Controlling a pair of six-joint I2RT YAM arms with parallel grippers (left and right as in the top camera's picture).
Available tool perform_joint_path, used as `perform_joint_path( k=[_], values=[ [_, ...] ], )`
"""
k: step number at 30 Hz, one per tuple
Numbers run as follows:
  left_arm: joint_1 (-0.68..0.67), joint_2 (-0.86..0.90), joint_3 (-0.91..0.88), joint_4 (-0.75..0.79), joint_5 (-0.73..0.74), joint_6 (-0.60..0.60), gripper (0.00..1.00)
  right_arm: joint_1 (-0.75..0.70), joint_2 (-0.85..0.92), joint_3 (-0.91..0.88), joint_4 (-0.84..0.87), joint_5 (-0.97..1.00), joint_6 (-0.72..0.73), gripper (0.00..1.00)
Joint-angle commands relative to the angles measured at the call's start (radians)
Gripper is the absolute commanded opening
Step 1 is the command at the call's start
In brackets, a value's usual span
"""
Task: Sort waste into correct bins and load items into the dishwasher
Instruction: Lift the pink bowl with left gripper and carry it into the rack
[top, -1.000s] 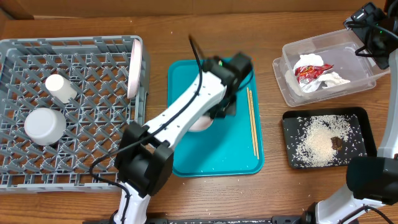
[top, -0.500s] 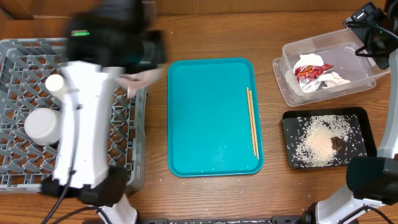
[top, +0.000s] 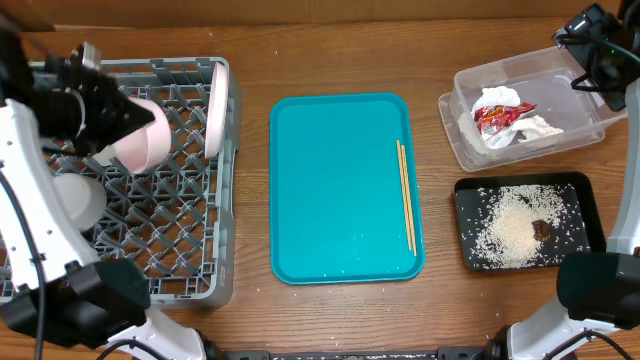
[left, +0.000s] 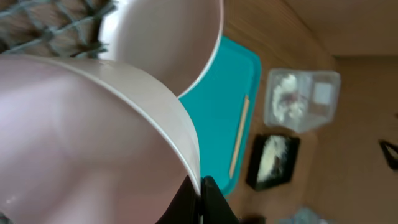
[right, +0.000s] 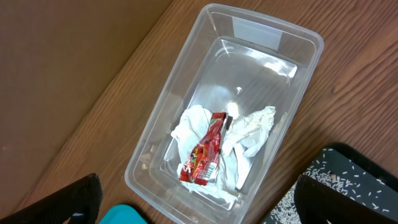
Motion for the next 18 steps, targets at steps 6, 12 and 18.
perform_joint_path(
  k=[6,12,18],
  values=[
    [0.098,-0.001,-0.420,0.175,0.536,0.457,0.04,0.002,-0.007,0.000,0.005,0.003,-0.002,1.00],
    [0.194,-0.001,-0.569,0.298,0.563,0.455,0.04,0.002,-0.007,0.000,0.005,0.003,-0.002,1.00],
    [0.298,-0.001,-0.595,0.283,0.565,0.455,0.04,0.002,-0.007,0.000,0.005,0.003,-0.002,1.00]
  ],
)
